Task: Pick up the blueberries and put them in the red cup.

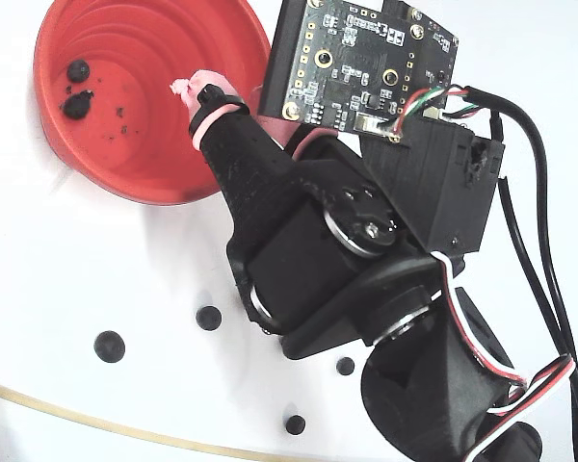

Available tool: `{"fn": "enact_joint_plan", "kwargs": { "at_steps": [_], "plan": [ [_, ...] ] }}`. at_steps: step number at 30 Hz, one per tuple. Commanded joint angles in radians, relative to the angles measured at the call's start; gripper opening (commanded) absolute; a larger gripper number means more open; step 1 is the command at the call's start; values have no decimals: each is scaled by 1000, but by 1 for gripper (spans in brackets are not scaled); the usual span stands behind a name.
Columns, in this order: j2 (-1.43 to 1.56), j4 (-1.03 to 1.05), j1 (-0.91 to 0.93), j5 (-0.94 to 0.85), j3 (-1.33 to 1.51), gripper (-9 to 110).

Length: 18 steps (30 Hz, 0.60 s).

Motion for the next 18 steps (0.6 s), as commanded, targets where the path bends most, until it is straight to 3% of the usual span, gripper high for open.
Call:
{"fn": "enact_joint_plan", "kwargs": {
  "at_steps": [1,18],
  "plan": [
    [101,-9,14,-6,-60,17],
    [204,54,98,-35,-11,16]
  ]
}}
